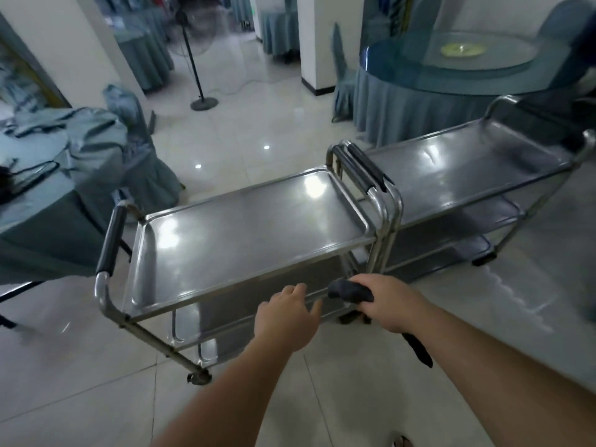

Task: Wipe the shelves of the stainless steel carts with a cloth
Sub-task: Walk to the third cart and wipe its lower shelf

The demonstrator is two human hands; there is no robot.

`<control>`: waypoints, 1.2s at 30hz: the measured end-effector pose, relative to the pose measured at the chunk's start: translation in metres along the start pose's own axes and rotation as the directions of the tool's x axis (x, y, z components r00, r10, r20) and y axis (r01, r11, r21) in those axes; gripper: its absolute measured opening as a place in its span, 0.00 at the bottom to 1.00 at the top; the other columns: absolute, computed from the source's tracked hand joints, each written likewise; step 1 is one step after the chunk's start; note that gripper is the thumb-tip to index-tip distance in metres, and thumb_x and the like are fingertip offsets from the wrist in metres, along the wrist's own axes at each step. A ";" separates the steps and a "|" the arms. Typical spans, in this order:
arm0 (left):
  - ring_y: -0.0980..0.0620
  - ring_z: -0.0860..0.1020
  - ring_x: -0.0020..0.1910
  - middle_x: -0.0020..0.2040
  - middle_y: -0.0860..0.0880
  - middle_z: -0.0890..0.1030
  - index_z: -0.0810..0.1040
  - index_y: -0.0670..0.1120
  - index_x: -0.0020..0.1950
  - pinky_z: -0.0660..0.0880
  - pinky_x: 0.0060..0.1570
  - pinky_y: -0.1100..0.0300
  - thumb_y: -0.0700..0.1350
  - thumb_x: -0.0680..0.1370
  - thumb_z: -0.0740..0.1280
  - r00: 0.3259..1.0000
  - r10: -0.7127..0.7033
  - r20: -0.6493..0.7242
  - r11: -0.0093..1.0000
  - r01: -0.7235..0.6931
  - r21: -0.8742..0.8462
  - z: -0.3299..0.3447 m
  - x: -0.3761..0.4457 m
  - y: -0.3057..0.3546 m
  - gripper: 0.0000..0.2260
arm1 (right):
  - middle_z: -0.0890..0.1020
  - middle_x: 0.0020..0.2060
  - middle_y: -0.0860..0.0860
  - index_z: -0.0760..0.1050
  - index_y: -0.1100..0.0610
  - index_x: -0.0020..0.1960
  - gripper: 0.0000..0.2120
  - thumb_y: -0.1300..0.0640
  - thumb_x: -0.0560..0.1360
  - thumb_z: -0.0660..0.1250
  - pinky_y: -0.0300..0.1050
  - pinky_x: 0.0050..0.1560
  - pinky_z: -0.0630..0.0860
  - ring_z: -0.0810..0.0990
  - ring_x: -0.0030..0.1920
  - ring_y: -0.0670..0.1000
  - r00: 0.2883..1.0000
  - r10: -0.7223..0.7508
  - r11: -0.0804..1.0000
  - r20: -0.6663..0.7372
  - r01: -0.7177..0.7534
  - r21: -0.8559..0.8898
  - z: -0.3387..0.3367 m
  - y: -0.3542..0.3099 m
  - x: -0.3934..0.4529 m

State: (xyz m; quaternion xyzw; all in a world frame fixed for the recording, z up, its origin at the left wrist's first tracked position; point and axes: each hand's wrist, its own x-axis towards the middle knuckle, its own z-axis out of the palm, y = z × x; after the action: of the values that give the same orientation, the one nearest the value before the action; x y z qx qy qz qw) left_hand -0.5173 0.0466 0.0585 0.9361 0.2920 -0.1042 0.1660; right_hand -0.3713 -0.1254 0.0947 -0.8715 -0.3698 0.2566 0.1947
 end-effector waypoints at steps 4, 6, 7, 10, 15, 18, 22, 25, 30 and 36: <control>0.44 0.70 0.76 0.79 0.49 0.70 0.63 0.53 0.82 0.67 0.71 0.43 0.67 0.84 0.51 0.999 0.033 0.003 0.999 -0.033 0.030 -0.002 0.035 0.086 0.30 | 0.83 0.53 0.43 0.76 0.41 0.63 0.16 0.49 0.76 0.68 0.51 0.52 0.79 0.81 0.53 0.50 0.998 0.048 0.999 -0.046 -0.047 0.017 -0.061 0.075 -0.009; 0.44 0.71 0.75 0.79 0.49 0.71 0.64 0.53 0.82 0.67 0.71 0.44 0.67 0.84 0.51 0.999 0.035 0.009 0.999 -0.035 0.035 -0.001 0.048 0.123 0.30 | 0.83 0.55 0.45 0.77 0.42 0.64 0.17 0.47 0.76 0.67 0.50 0.53 0.78 0.81 0.54 0.52 0.995 0.083 0.996 -0.059 -0.082 0.021 -0.091 0.112 -0.012; 0.44 0.71 0.75 0.78 0.50 0.71 0.64 0.53 0.81 0.68 0.70 0.44 0.66 0.84 0.51 0.999 0.032 0.011 0.999 -0.033 0.037 -0.001 0.053 0.140 0.29 | 0.84 0.55 0.47 0.77 0.43 0.65 0.17 0.47 0.76 0.68 0.50 0.54 0.78 0.81 0.54 0.52 0.994 0.095 0.995 -0.059 -0.093 0.028 -0.104 0.128 -0.012; 0.45 0.73 0.72 0.74 0.50 0.74 0.68 0.53 0.78 0.69 0.67 0.45 0.65 0.84 0.51 0.999 0.034 0.005 0.999 -0.034 0.037 0.000 0.070 0.181 0.27 | 0.84 0.54 0.50 0.78 0.45 0.64 0.16 0.49 0.77 0.68 0.51 0.53 0.79 0.81 0.52 0.54 0.991 0.126 0.991 -0.055 -0.123 0.059 -0.137 0.171 -0.005; 0.45 0.74 0.72 0.74 0.49 0.75 0.69 0.52 0.77 0.69 0.68 0.45 0.63 0.85 0.52 1.000 0.025 0.009 0.999 -0.025 0.029 -0.004 0.107 0.220 0.25 | 0.83 0.50 0.48 0.77 0.46 0.63 0.14 0.49 0.78 0.69 0.47 0.46 0.77 0.80 0.47 0.50 0.991 0.115 0.989 -0.067 -0.107 0.107 -0.166 0.209 0.022; 0.45 0.76 0.68 0.71 0.49 0.77 0.70 0.52 0.76 0.72 0.66 0.45 0.63 0.85 0.52 1.000 0.019 -0.005 1.000 -0.019 0.000 -0.008 0.136 0.229 0.25 | 0.82 0.48 0.45 0.77 0.43 0.61 0.13 0.48 0.77 0.70 0.50 0.50 0.79 0.81 0.47 0.48 0.993 0.102 0.986 -0.055 -0.094 0.137 -0.176 0.217 0.050; 0.45 0.78 0.66 0.69 0.50 0.78 0.71 0.53 0.75 0.73 0.64 0.46 0.63 0.85 0.52 1.000 0.000 -0.015 0.999 0.000 -0.044 -0.007 0.185 0.225 0.24 | 0.82 0.46 0.42 0.77 0.40 0.61 0.14 0.47 0.75 0.70 0.48 0.47 0.78 0.81 0.45 0.45 0.993 0.105 0.979 -0.044 -0.096 0.183 -0.183 0.220 0.103; 0.45 0.77 0.68 0.72 0.49 0.77 0.70 0.53 0.76 0.73 0.63 0.46 0.62 0.85 0.52 1.000 -0.012 -0.008 0.996 0.011 -0.085 -0.011 0.229 0.215 0.24 | 0.82 0.44 0.43 0.77 0.40 0.59 0.13 0.48 0.74 0.70 0.48 0.45 0.79 0.81 0.42 0.46 0.992 0.119 0.975 -0.037 -0.109 0.192 -0.189 0.217 0.148; 0.45 0.77 0.68 0.73 0.49 0.76 0.69 0.53 0.77 0.74 0.62 0.47 0.61 0.85 0.52 0.999 -0.024 0.032 0.993 0.027 -0.114 -0.026 0.297 0.192 0.24 | 0.82 0.39 0.45 0.76 0.39 0.58 0.14 0.50 0.74 0.66 0.43 0.34 0.74 0.81 0.36 0.47 0.991 0.134 0.972 0.015 -0.134 0.191 -0.207 0.209 0.213; 0.43 0.74 0.73 0.79 0.49 0.71 0.62 0.54 0.83 0.72 0.69 0.43 0.61 0.85 0.54 0.994 -0.098 0.053 0.982 0.105 -0.156 -0.038 0.349 0.165 0.27 | 0.81 0.41 0.41 0.74 0.39 0.65 0.18 0.50 0.76 0.66 0.43 0.36 0.73 0.80 0.38 0.44 0.999 0.047 0.984 0.012 -0.048 0.170 -0.219 0.199 0.287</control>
State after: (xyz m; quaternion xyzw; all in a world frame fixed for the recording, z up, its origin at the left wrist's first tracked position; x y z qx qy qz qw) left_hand -0.1363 0.1115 0.0328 0.9012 0.3429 -0.1102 0.2410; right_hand 0.0373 -0.0734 0.0756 -0.8592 -0.3264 0.2954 0.2608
